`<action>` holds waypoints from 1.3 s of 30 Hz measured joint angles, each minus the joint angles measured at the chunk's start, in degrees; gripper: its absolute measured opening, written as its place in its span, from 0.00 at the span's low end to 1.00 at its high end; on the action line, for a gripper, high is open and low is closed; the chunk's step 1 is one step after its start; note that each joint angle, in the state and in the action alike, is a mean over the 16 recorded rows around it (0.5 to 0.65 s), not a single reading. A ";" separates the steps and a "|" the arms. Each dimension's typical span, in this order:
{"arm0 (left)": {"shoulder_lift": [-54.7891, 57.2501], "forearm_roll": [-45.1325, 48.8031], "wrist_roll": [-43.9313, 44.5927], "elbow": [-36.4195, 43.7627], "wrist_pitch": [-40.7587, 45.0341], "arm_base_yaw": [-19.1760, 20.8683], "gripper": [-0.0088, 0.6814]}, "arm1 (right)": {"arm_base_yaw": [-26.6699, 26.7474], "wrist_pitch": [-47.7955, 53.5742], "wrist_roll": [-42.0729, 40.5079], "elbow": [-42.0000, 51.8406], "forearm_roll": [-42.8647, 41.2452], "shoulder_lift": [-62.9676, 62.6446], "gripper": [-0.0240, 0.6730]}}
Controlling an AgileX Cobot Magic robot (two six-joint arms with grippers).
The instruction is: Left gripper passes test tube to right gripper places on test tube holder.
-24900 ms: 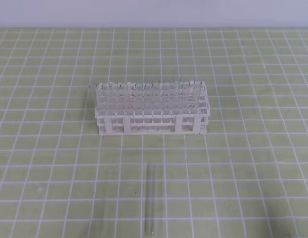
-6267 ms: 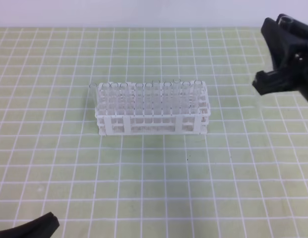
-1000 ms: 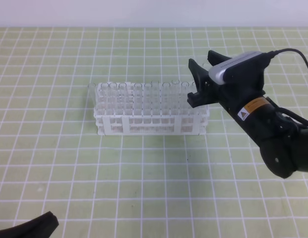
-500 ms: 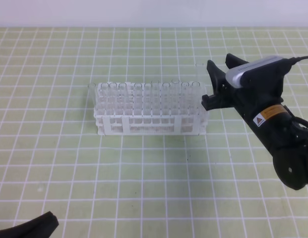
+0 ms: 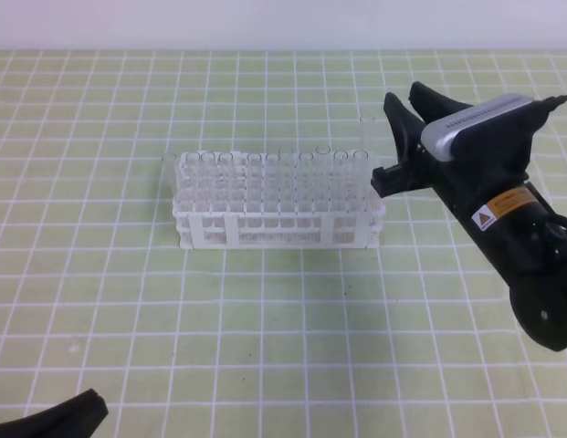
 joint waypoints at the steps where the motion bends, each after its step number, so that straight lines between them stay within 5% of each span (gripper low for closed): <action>1: 0.00 0.00 0.00 0.00 0.00 0.00 0.01 | 0.00 0.50 0.28 -0.37 -0.48 -0.10 0.35; 19: 0.00 0.00 0.01 0.00 0.05 0.00 0.01 | -0.27 10.59 5.06 -6.60 -3.95 0.73 0.58; 39: 0.03 0.12 0.03 0.06 0.11 -0.01 0.01 | 0.01 14.74 5.16 -9.51 -6.41 1.34 0.59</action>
